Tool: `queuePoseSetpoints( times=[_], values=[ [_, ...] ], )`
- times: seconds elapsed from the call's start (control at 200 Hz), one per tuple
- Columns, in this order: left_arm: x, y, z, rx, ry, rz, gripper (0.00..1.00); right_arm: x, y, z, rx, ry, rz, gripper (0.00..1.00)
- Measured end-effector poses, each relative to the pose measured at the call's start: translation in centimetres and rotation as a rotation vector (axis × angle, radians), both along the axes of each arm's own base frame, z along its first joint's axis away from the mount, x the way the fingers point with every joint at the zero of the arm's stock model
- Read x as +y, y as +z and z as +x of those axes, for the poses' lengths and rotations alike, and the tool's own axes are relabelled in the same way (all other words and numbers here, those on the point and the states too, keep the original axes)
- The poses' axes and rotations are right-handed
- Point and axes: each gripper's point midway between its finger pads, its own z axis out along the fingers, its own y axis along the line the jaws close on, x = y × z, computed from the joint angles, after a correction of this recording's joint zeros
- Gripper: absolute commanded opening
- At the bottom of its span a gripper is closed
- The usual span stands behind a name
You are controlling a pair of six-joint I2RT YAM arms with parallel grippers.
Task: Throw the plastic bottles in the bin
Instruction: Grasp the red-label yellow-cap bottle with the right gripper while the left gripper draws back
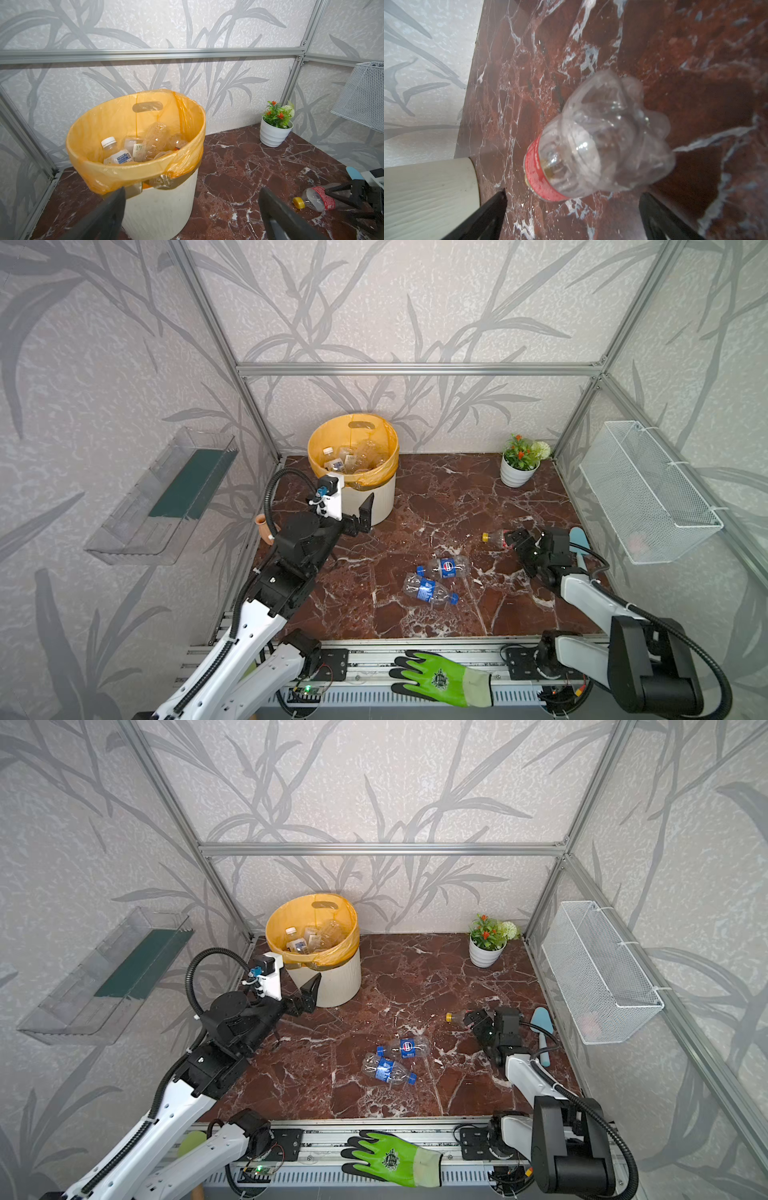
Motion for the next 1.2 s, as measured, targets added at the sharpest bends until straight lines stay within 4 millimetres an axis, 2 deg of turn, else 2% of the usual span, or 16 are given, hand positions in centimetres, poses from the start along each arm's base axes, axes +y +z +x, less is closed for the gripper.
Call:
queuePoseSetpoints(
  times=[0.2, 0.325, 0.46, 0.55, 0.815, 0.93, 1.2],
  values=[
    [1.4, -5.1, -1.1, 0.108, 0.047, 0.027, 0.99, -0.5, -0.2, 1.5, 0.012, -0.012, -0.025, 0.99],
    [2.1, -7.1, -1.8, 0.152, 0.073, 0.023, 0.98, -0.6, -0.1, 3.0, 0.015, -0.002, -0.043, 1.00],
    [2.7, -8.1, -2.3, 0.175, 0.095, -0.003, 0.98, -0.1, -0.4, 4.6, 0.030, 0.028, -0.076, 0.96],
    [3.0, -8.9, -2.5, 0.195, 0.110, -0.010, 0.98, 0.5, -0.6, 5.7, 0.041, 0.062, -0.106, 0.91],
    [3.5, -10.2, -3.0, 0.234, 0.135, -0.024, 0.97, 1.8, -1.6, 8.0, 0.066, 0.136, -0.163, 0.59],
    [3.8, -10.7, -3.2, 0.248, 0.148, -0.025, 0.98, 2.6, -1.2, 9.3, 0.051, 0.171, -0.182, 0.47],
    [4.7, -11.0, -3.5, 0.241, 0.189, -0.051, 0.99, 4.1, -1.0, 9.7, 0.032, 0.224, -0.180, 0.45]
  ],
)
